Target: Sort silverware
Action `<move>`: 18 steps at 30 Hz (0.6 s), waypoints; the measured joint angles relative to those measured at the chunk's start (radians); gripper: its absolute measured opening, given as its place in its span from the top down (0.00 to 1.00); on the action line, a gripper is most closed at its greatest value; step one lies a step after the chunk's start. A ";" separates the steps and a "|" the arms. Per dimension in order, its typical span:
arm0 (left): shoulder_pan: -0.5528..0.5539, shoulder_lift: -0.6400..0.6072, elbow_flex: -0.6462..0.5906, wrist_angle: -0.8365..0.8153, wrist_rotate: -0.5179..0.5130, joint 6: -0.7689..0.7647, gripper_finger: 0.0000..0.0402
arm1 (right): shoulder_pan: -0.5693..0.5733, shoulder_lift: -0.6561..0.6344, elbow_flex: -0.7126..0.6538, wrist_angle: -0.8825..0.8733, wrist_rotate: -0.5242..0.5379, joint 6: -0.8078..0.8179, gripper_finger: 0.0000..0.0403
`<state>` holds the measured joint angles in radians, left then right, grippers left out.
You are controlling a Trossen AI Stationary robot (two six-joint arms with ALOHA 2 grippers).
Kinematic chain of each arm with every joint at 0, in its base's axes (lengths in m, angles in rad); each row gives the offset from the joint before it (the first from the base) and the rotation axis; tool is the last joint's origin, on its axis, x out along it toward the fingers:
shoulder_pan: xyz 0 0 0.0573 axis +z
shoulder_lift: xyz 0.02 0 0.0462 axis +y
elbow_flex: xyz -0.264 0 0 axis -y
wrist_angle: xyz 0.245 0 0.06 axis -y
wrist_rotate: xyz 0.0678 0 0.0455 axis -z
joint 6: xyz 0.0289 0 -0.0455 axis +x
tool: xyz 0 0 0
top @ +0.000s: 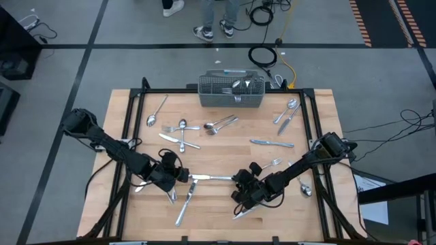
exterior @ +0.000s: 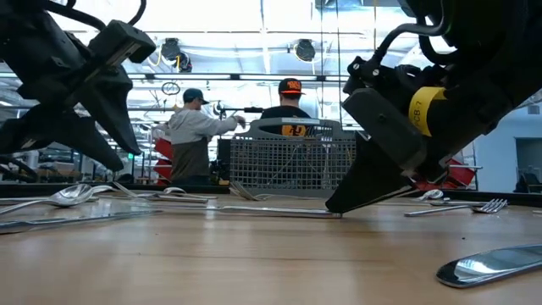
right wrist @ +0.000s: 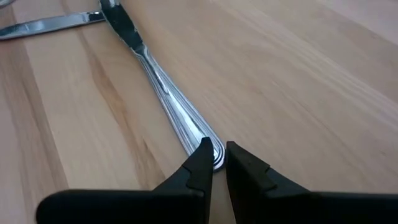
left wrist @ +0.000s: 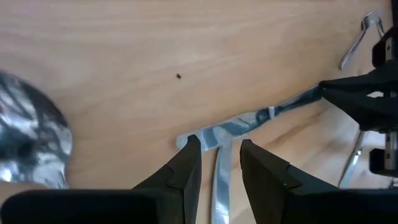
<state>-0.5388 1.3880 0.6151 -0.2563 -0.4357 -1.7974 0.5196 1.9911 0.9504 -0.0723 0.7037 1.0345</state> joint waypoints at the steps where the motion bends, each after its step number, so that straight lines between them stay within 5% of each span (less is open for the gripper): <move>1: 0.000 0.000 0.000 -0.002 0.005 -0.004 0.71 | 0.001 0.000 0.000 0.000 0.003 0.001 0.92; 12: -0.035 0.084 -0.066 0.131 0.084 -0.190 0.71 | -0.001 0.002 -0.002 0.026 0.029 0.031 0.92; 18: -0.029 0.084 -0.066 0.136 0.020 -0.214 0.71 | -0.001 0.002 -0.002 0.043 0.031 0.023 0.92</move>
<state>-0.5680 1.4721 0.5488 -0.1204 -0.4160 -2.0116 0.5182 1.9926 0.9485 -0.0288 0.7349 1.0577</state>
